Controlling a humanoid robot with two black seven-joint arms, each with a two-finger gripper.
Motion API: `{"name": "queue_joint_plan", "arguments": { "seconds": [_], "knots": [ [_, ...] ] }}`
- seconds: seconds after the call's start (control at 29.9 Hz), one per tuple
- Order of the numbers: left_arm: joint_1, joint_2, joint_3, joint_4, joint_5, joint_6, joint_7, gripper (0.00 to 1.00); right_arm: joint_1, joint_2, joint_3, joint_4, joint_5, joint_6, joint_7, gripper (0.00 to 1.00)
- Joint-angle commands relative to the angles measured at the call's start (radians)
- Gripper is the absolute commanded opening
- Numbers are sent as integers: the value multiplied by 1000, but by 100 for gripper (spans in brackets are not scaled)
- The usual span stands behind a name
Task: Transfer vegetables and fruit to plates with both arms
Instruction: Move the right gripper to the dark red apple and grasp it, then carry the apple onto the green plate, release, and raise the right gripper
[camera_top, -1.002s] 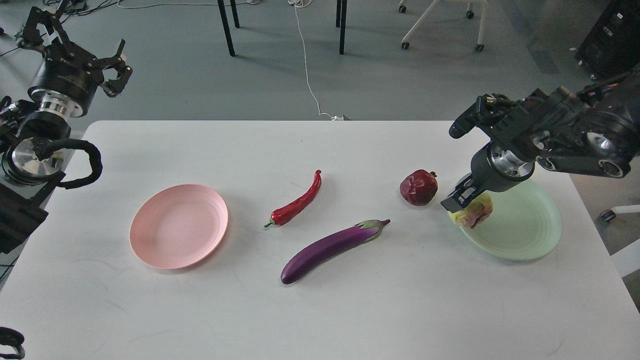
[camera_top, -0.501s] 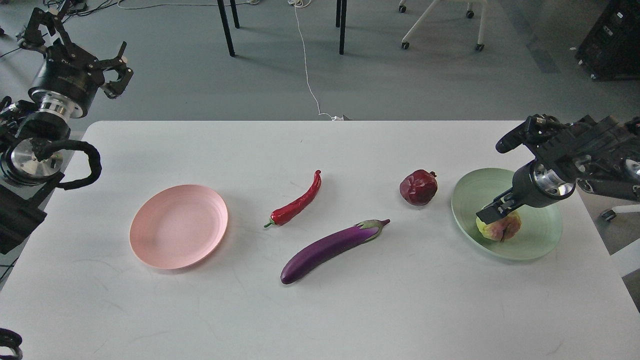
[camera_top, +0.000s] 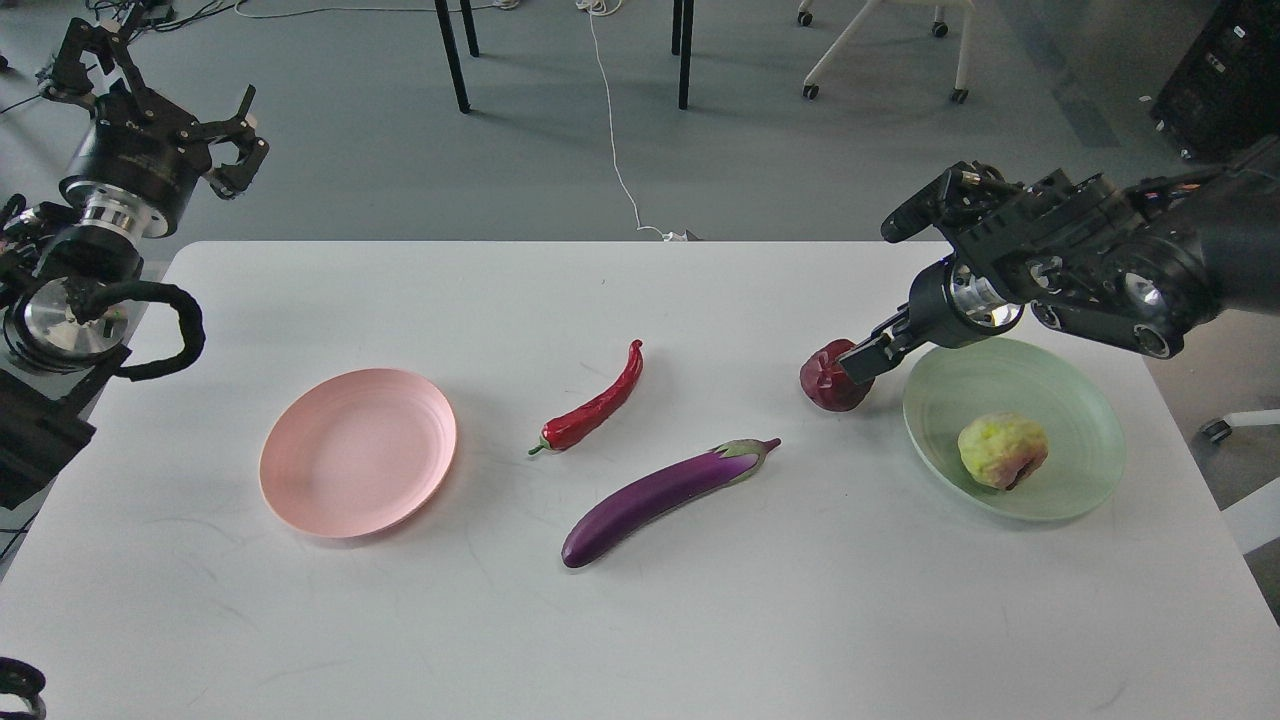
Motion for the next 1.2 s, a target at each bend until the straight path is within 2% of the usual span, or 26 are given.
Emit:
{"name": "queue_joint_plan", "arguments": {
  "seconds": [0.0, 0.3, 0.37, 0.53, 0.6, 0.77, 1.0, 1.17],
  "knots": [
    [1, 1, 0, 0, 1, 0, 0, 98, -42, 43, 3, -43, 1, 0, 0, 97],
    [3, -3, 0, 2, 1, 3, -2, 98, -70, 89, -3, -63, -1, 1, -1, 91],
    [1, -3, 0, 2, 1, 5, -2, 98, -70, 89, -8, -61, -2, 3, -3, 85],
    [1, 3, 0, 2, 1, 6, -2, 98, -45, 81, -11, -57, -7, 8, 2, 61],
    [1, 4, 0, 2, 1, 6, -2, 98, -27, 66, -11, -57, -5, 8, 5, 55],
    [0, 17, 0, 0, 1, 5, 0, 98, 41, -32, 0, -34, -1, 8, 5, 55],
    [1, 21, 0, 0, 1, 1, 1, 98, 42, -212, -6, 77, -14, 8, -1, 55],
    [1, 29, 0, 0, 1, 1, 1, 98, 16, -278, -38, 94, -50, 6, -1, 55]
  ]
}}
